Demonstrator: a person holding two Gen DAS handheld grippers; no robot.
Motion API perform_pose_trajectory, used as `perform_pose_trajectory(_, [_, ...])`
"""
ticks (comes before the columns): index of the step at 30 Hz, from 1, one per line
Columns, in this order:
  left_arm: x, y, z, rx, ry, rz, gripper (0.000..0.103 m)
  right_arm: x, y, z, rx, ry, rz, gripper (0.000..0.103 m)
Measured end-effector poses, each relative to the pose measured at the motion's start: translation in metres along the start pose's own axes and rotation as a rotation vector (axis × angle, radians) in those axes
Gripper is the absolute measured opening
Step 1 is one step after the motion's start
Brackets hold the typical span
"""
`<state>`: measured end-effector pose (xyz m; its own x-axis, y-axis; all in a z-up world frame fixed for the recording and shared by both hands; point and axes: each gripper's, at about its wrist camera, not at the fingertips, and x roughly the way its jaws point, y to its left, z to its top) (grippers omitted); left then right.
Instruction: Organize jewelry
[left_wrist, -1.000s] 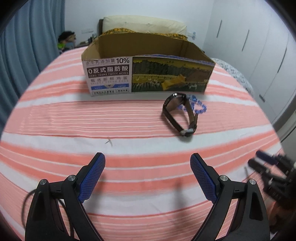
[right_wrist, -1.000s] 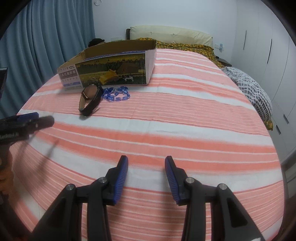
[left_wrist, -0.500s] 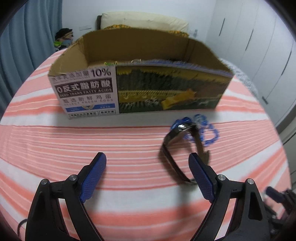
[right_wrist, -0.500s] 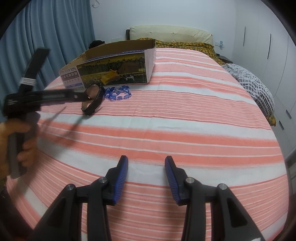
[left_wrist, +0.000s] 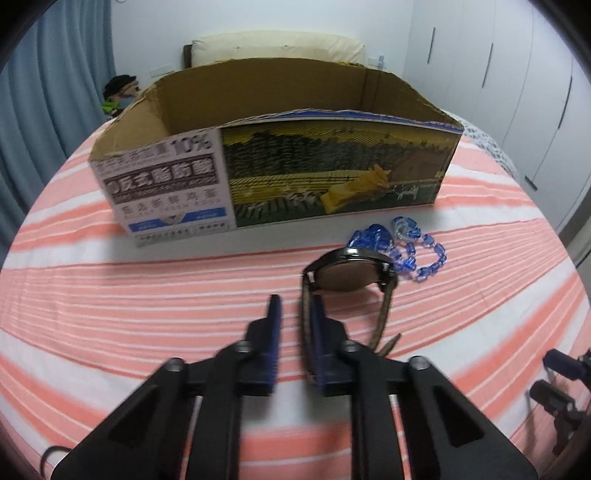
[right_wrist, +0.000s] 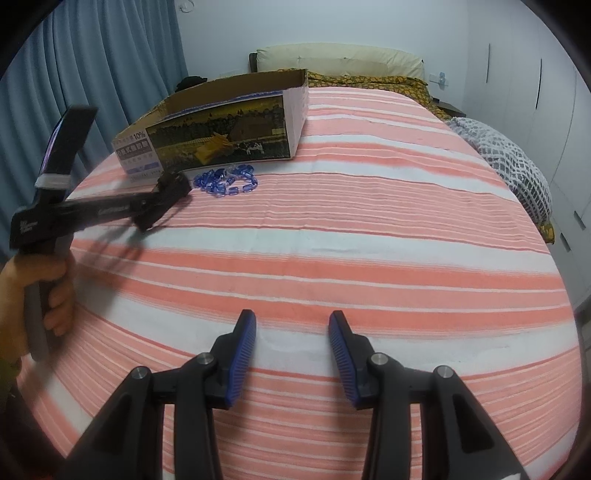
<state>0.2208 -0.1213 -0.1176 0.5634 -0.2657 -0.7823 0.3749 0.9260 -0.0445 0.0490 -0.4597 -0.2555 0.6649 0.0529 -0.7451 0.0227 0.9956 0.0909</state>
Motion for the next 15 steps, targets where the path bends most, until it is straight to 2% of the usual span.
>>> perform_pose_trajectory(7, [-0.017, 0.028, -0.017, -0.037, 0.001, 0.019, 0.006, 0.020, 0.003, 0.026, 0.012, 0.039, 0.075, 0.042])
perform_pose_trajectory(15, [-0.046, 0.058, -0.050, -0.097, 0.014, 0.033, 0.006, 0.065, 0.029, 0.094, -0.090, 0.044, 0.139, 0.042])
